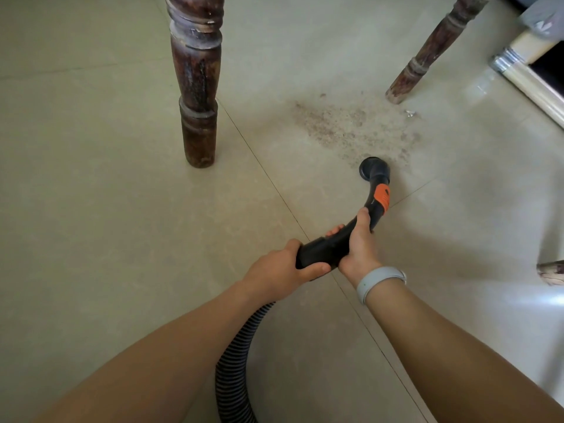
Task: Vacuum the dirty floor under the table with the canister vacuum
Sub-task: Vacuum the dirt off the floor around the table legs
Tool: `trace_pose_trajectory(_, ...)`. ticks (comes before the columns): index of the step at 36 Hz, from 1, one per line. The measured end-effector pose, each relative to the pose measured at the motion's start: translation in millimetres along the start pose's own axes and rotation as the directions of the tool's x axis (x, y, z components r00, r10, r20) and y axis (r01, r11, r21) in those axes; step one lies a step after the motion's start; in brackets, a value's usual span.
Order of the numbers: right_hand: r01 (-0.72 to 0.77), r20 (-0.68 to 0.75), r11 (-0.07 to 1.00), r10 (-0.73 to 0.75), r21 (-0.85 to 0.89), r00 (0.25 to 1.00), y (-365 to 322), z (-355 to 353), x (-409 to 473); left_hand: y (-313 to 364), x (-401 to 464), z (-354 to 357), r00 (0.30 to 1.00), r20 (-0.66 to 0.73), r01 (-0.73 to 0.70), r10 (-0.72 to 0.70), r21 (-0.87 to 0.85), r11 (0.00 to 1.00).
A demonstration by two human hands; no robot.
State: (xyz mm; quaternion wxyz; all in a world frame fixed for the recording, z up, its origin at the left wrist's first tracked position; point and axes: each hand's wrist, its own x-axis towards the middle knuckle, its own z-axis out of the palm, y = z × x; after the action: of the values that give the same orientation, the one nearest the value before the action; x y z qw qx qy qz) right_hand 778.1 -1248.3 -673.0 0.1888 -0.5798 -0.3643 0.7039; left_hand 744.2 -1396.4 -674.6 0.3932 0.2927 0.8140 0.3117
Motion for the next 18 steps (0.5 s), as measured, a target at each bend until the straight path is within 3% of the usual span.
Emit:
trace_pose_trajectory(9, -0.114, 0.149, 0.989, 0.100, 0.090, 0.984, 19, 4, -5, -14, -16, -4, 0.999, -0.045, 0.021, -0.020, 0.028, 0.999)
trace_pose_trajectory(18, -0.126, 0.203, 0.992, 0.125, -0.009, 0.971, 19, 32, -4, -25, -15, -15, 0.992, -0.106, 0.056, -0.064, -0.079, 0.995)
